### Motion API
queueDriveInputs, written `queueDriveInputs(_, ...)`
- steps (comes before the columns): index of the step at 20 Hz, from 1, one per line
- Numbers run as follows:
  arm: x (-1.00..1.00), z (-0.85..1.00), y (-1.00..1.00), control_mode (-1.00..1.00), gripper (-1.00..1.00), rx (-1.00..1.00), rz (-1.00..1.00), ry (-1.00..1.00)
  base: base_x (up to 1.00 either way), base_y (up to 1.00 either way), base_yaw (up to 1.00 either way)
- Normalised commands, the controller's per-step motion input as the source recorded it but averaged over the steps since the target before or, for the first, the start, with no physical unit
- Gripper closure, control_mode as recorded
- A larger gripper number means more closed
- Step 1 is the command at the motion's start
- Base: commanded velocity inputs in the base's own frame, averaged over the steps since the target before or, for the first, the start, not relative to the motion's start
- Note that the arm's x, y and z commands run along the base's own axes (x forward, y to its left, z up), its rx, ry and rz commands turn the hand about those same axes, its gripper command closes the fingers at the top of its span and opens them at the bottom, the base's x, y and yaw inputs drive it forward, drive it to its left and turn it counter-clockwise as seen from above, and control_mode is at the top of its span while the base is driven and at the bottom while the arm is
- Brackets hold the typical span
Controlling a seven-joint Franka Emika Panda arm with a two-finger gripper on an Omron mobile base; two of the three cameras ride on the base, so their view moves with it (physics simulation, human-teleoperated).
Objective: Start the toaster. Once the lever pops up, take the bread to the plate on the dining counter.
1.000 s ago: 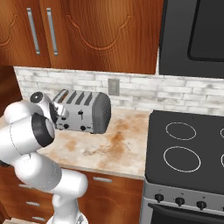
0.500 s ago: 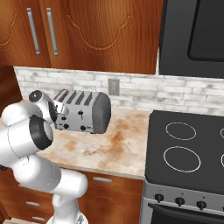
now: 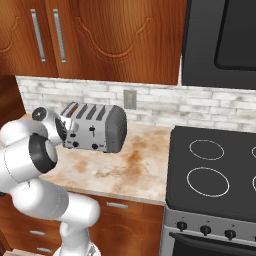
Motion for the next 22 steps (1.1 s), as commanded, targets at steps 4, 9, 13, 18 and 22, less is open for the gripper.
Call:
queueDriveInputs(4, 0.0, 0.04, 0.0, -1.0, -1.0, 0.0, 0.0, -0.08, 0.0, 0.0, 0.0)
queueDriveInputs(9, -0.01, 0.24, 0.0, -1.0, -1.0, 0.0, 0.01, -0.04, 0.0, 0.0, 0.0)
queueDriveInputs(13, -0.06, 0.4, 0.0, -1.0, -1.0, 0.0, 0.0, -0.02, 0.0, 0.0, 0.0)
queueDriveInputs(18, -0.03, 0.43, 0.0, -1.0, -1.0, 0.0, 0.0, 0.0, 0.0, 0.0, 0.0)
queueDriveInputs(22, -0.05, 0.39, 0.0, -1.0, -1.0, 0.0, 0.0, 0.0, 0.0, 0.0, 0.0)
